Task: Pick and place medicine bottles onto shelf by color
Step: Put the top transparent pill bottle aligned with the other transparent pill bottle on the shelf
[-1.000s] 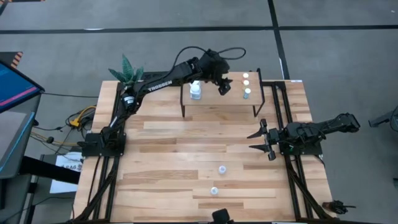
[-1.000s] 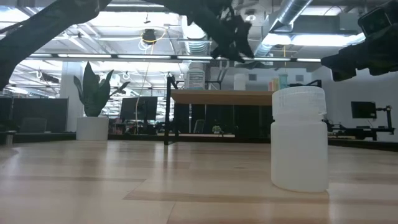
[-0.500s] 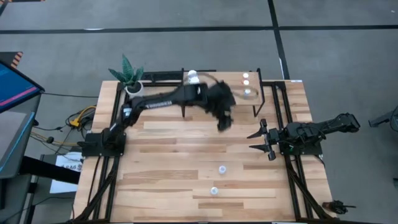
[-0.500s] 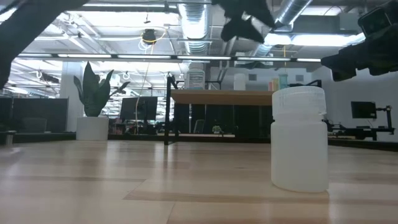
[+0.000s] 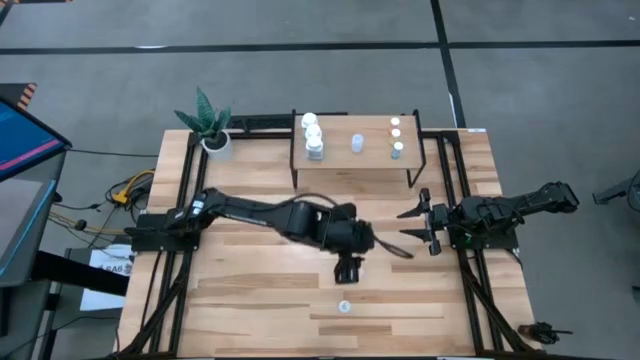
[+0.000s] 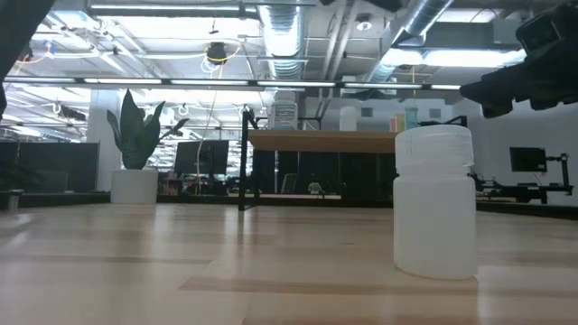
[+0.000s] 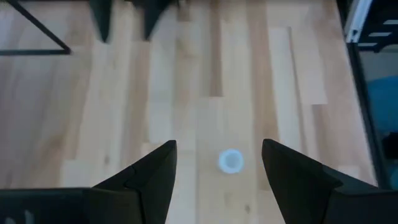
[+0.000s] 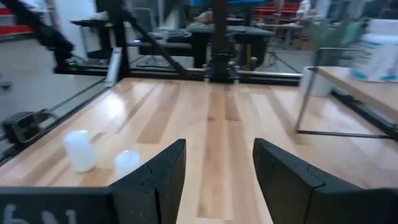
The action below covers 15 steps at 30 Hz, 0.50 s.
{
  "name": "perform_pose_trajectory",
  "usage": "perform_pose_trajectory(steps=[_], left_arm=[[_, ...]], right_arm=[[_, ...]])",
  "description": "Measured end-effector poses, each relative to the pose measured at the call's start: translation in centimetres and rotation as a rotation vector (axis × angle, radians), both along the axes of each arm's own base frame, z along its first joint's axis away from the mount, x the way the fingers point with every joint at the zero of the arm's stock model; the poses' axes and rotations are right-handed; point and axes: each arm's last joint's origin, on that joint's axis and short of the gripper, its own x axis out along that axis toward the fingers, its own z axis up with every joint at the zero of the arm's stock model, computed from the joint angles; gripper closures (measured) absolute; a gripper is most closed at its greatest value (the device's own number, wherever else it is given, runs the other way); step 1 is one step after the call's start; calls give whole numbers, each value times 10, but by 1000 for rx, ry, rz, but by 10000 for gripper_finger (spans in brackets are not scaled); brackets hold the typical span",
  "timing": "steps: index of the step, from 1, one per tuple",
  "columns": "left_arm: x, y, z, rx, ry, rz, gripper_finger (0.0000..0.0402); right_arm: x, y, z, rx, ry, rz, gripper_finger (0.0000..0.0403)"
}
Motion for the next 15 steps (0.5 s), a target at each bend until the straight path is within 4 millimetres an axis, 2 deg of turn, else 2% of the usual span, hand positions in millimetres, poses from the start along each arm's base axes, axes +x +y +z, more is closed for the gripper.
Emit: perform_pose_trajectory(steps=[5, 10, 15], left_arm=[[-3, -21, -5, -24, -9, 21, 177], [-3, -31, -31, -35, 52, 64, 177], [1, -40, -61, -73, 53, 98, 177]], right_arm=[[0, -3, 0, -5, -2, -45, 194], [1, -7, 0, -5, -2, -78, 202], [1, -9, 0, -5, -2, -103, 233]])
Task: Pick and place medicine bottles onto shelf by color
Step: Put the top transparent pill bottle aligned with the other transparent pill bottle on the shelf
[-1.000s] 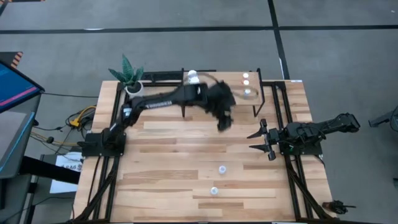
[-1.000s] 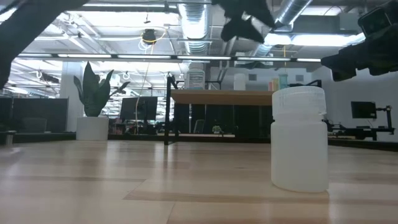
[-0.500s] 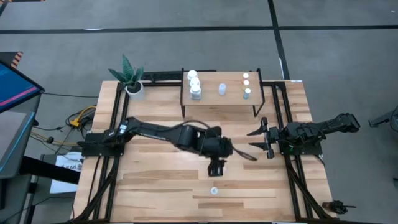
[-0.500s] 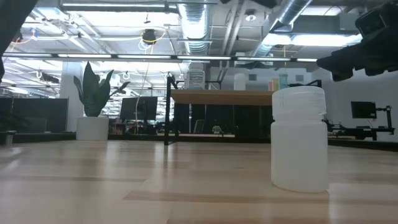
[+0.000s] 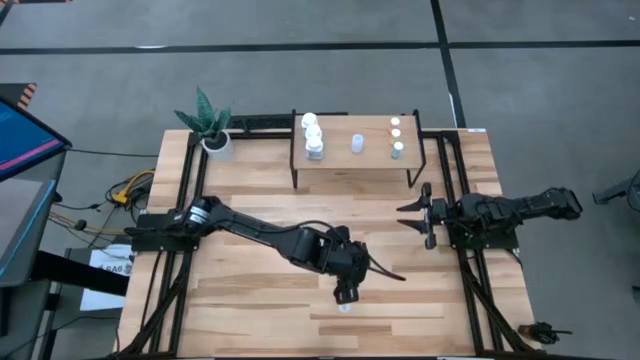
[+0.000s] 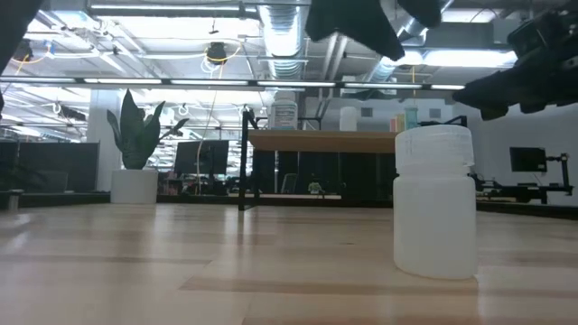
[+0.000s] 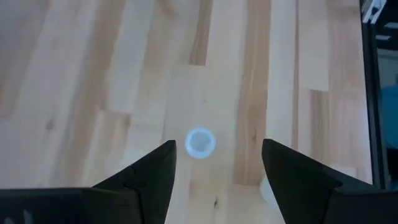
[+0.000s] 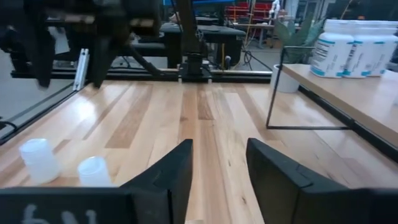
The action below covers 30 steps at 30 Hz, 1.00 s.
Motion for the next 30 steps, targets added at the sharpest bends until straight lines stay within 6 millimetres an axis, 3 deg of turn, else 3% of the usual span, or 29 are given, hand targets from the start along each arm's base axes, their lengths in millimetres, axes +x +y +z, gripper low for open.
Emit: perform_pose_trajectory(steps=[10, 15, 19, 30], left_arm=[[-2, -9, -52, 52, 9, 17, 177], [-3, -7, -66, 62, 11, 20, 177], [0, -4, -66, 65, -2, 24, 177], [16, -2, -99, 97, 1, -33, 178]], right_arm=[[0, -1, 0, -1, 1, -6, 274], [0, -1, 0, -1, 1, -6, 280], [0, -1, 0, -1, 1, -6, 280], [1, 0, -2, -3, 19, -4, 279]])
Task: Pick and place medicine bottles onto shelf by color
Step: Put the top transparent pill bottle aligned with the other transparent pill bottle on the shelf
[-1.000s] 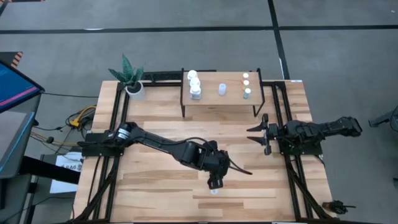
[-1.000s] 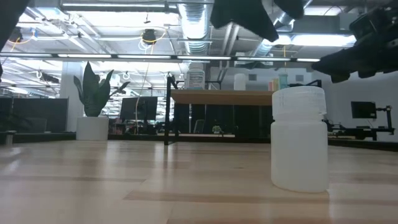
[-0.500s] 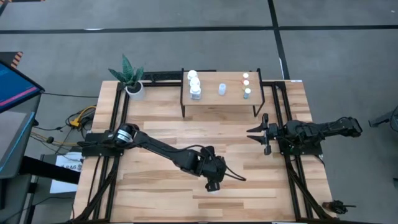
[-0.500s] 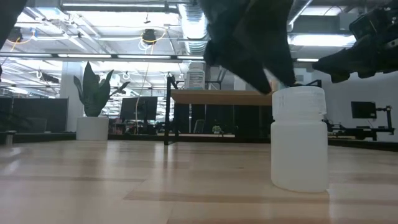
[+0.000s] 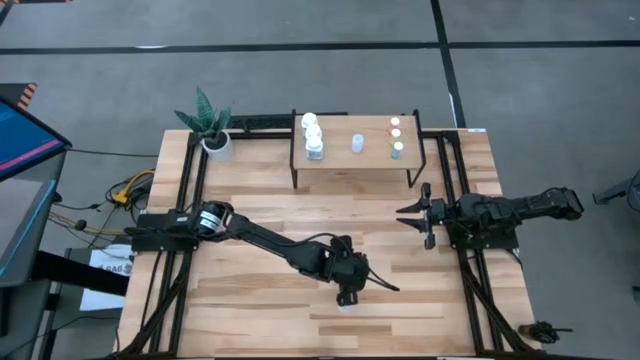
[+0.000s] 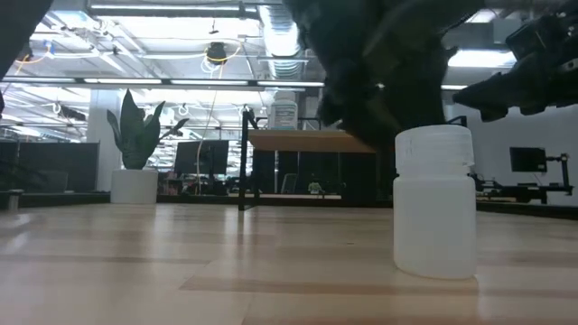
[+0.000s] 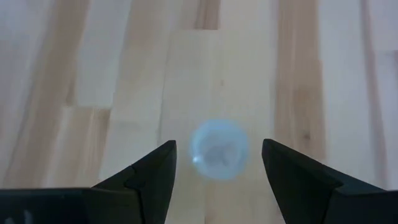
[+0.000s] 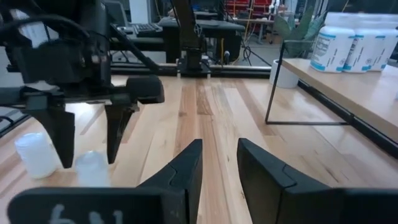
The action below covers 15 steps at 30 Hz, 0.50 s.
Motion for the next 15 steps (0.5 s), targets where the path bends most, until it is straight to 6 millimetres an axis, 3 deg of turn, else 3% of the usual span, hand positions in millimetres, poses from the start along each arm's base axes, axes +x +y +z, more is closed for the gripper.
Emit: perform_pose_trajectory(steps=[6, 15], left_arm=[[8, 1, -22, -4, 10, -18, 178], [10, 4, -27, 18, 14, -28, 178]], right_arm=[[2, 0, -3, 3, 38, -2, 279], [2, 0, -4, -3, 42, -1, 280]])
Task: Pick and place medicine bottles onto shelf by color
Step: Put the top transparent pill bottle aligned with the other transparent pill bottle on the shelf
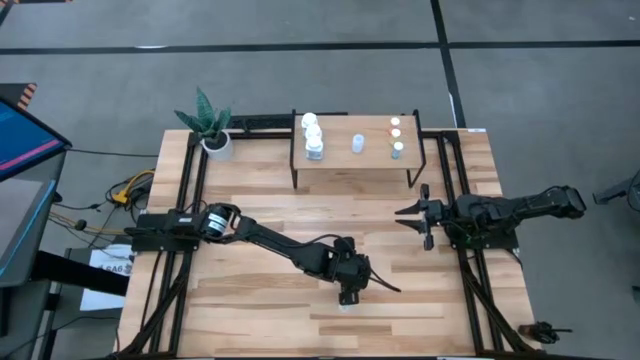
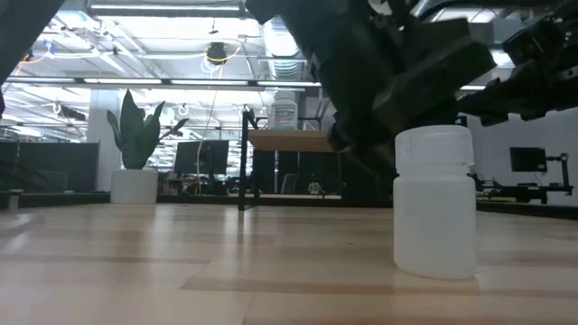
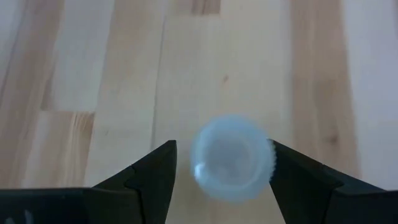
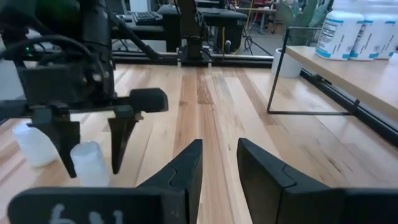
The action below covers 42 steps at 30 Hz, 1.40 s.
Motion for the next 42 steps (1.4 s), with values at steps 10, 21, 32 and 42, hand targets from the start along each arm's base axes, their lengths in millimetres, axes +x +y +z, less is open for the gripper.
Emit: perform_pose_trajectory(steps=[10, 21, 32, 42], left_arm=[[6, 0, 6, 8, -57, -35, 178], [4, -1, 13, -26, -12, -27, 178], [4, 0, 13, -24, -12, -27, 202], [6, 9, 32, 16, 36, -53, 297]], right_arm=[[0, 0, 0, -2, -1, 0, 279], [0, 0, 0, -4, -1, 1, 280], [0, 0, 0, -4, 0, 1, 280], [0, 0, 0, -4, -1, 1, 279]])
